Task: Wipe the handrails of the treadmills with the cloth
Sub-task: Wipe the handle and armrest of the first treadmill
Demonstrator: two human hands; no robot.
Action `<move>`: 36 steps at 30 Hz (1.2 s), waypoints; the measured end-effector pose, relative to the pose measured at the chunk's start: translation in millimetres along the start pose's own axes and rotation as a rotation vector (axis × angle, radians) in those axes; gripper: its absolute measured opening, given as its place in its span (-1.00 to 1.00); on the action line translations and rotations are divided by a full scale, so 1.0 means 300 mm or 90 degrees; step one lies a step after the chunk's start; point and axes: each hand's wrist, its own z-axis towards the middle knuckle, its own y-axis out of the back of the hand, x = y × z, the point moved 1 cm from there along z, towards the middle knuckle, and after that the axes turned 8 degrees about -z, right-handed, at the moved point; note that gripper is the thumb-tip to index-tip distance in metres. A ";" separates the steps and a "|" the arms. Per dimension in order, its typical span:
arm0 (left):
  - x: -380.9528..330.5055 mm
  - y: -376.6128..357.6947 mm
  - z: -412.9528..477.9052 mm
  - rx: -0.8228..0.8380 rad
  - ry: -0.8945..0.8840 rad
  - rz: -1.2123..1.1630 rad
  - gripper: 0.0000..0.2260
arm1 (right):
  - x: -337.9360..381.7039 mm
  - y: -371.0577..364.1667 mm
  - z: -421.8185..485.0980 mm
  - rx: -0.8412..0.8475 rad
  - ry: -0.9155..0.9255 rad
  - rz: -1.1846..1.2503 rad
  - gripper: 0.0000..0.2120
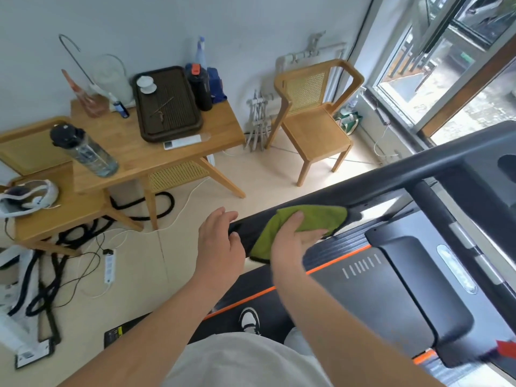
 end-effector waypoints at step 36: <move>-0.042 -0.001 0.051 -0.009 -0.008 -0.070 -0.68 | 0.120 0.145 0.144 0.021 -0.054 0.040 0.13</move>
